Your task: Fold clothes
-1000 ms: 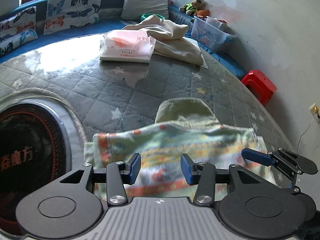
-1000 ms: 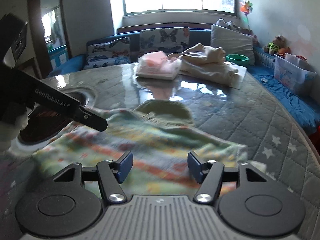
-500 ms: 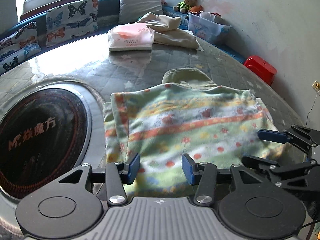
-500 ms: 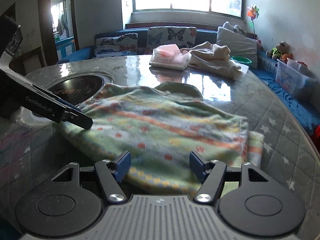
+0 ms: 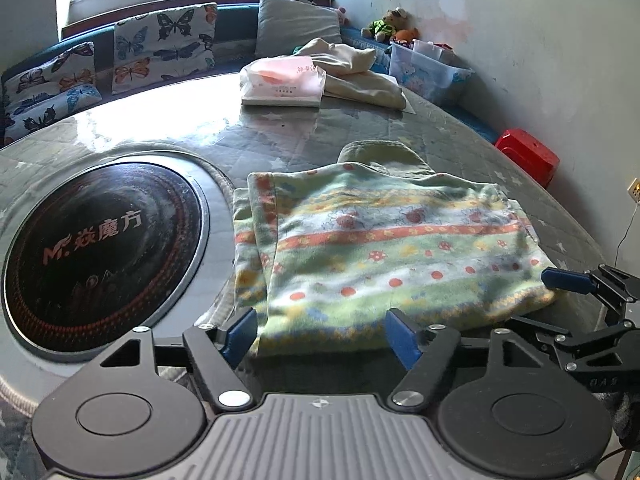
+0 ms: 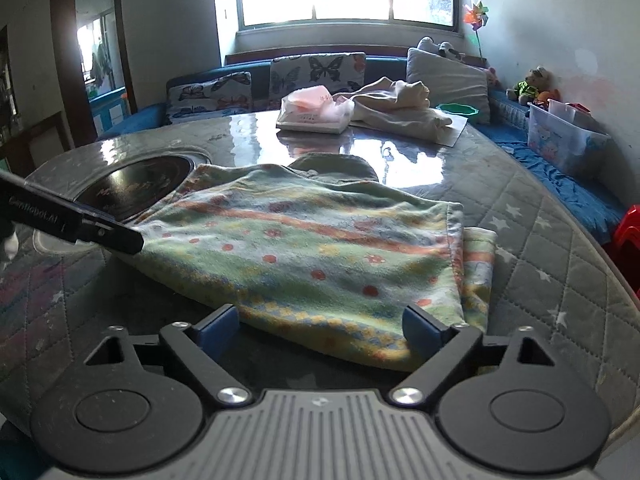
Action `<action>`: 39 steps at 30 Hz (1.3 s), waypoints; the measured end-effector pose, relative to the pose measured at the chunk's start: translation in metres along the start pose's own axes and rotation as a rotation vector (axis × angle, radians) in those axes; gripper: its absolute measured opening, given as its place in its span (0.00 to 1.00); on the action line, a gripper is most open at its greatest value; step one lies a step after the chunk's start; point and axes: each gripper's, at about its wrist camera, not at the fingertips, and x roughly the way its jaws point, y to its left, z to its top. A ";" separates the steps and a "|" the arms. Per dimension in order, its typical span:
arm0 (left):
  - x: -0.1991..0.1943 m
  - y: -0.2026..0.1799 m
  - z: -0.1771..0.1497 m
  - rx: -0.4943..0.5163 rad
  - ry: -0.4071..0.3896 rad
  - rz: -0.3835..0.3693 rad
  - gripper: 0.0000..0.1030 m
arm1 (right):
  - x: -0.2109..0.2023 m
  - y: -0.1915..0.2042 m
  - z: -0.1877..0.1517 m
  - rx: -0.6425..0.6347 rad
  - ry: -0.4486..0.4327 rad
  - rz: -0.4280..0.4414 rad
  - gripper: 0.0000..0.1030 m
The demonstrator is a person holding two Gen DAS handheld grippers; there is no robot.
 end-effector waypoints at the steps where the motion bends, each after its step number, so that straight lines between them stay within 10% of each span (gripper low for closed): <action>1: -0.002 -0.001 -0.002 0.002 -0.004 0.002 0.77 | -0.001 0.001 0.000 0.001 -0.004 0.001 0.92; 17: -0.034 -0.008 -0.028 0.012 -0.080 0.042 1.00 | -0.013 0.013 -0.011 0.048 -0.031 0.011 1.00; 39: -0.055 -0.013 -0.056 -0.007 -0.107 0.049 1.00 | -0.030 0.039 -0.027 0.083 -0.066 0.088 1.00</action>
